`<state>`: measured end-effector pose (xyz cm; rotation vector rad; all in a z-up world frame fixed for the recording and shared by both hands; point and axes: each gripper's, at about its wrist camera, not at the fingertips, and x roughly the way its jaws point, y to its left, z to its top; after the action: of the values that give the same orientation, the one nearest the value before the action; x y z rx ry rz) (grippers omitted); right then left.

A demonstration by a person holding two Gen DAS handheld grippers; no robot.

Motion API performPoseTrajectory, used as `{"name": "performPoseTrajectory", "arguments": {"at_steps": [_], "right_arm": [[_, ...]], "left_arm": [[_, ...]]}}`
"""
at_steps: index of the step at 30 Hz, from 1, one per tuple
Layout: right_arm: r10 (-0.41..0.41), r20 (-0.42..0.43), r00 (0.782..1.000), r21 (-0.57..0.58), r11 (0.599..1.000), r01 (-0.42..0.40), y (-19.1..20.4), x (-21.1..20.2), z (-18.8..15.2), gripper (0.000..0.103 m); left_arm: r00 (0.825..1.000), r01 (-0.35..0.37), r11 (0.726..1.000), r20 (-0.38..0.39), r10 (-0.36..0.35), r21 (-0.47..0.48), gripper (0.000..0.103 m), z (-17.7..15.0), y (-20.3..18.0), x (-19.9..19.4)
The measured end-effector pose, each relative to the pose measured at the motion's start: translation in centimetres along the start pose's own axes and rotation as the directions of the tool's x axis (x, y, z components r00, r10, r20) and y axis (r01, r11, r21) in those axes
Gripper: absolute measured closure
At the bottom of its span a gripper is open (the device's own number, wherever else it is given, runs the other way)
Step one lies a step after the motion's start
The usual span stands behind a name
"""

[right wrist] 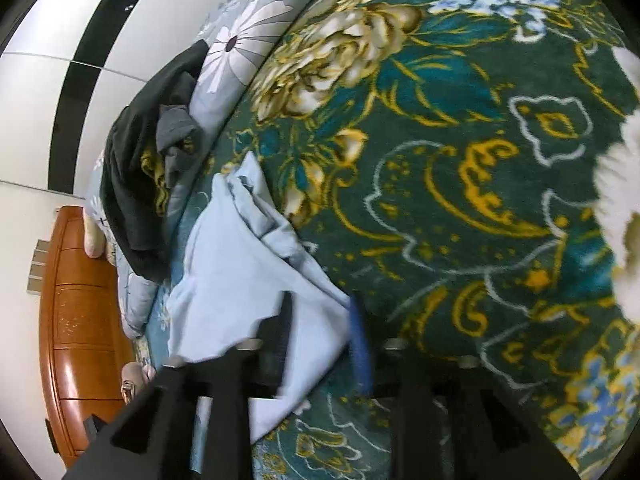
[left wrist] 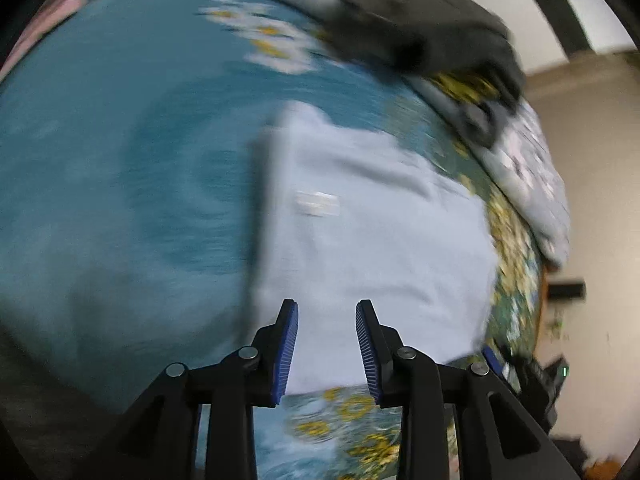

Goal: Fold clothes

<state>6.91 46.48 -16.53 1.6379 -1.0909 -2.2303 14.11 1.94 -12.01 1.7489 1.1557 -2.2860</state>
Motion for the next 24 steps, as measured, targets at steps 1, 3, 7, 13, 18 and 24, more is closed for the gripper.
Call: {"name": "performPoseTrajectory", "arguments": {"at_steps": [1, 3, 7, 13, 18, 24], "right_arm": [[0.01, -0.004, 1.0, -0.006, 1.0, -0.01, 0.1, 0.2, 0.1, 0.062], [-0.002, -0.027, 1.0, -0.019, 1.0, 0.002, 0.2, 0.8, -0.1, 0.062], [-0.045, -0.024, 0.999, -0.01, 0.999, 0.045, -0.5, 0.4, -0.6, 0.062], [0.022, -0.053, 0.998, 0.059, 0.998, -0.019, -1.6, 1.1, -1.6, 0.062], [0.086, -0.012, 0.996, 0.125, 0.989, -0.084, -1.7, 2.6, -2.4, 0.065], [0.084, 0.041, 0.996, 0.232, 0.968, -0.091, -1.7, 3.4, -2.4, 0.096]], "left_arm": [[1.0, 0.012, 0.999, -0.018, -0.012, 0.035, 0.07, -0.3, -1.2, 1.0], [0.999, 0.022, 0.996, -0.052, -0.017, 0.085, 0.07, -0.8, -3.2, 3.0], [0.994, 0.042, 0.986, -0.108, -0.024, 0.163, 0.07, -2.0, -6.4, 6.8], [0.981, 0.072, 0.971, -0.192, -0.028, 0.227, 0.07, -4.0, -8.8, 10.4], [0.977, 0.111, 0.96, -0.206, -0.058, 0.257, 0.07, -5.3, -8.2, 11.1], [0.963, 0.17, 0.96, -0.246, -0.113, 0.224, 0.07, -4.9, -7.0, 10.7]]}}
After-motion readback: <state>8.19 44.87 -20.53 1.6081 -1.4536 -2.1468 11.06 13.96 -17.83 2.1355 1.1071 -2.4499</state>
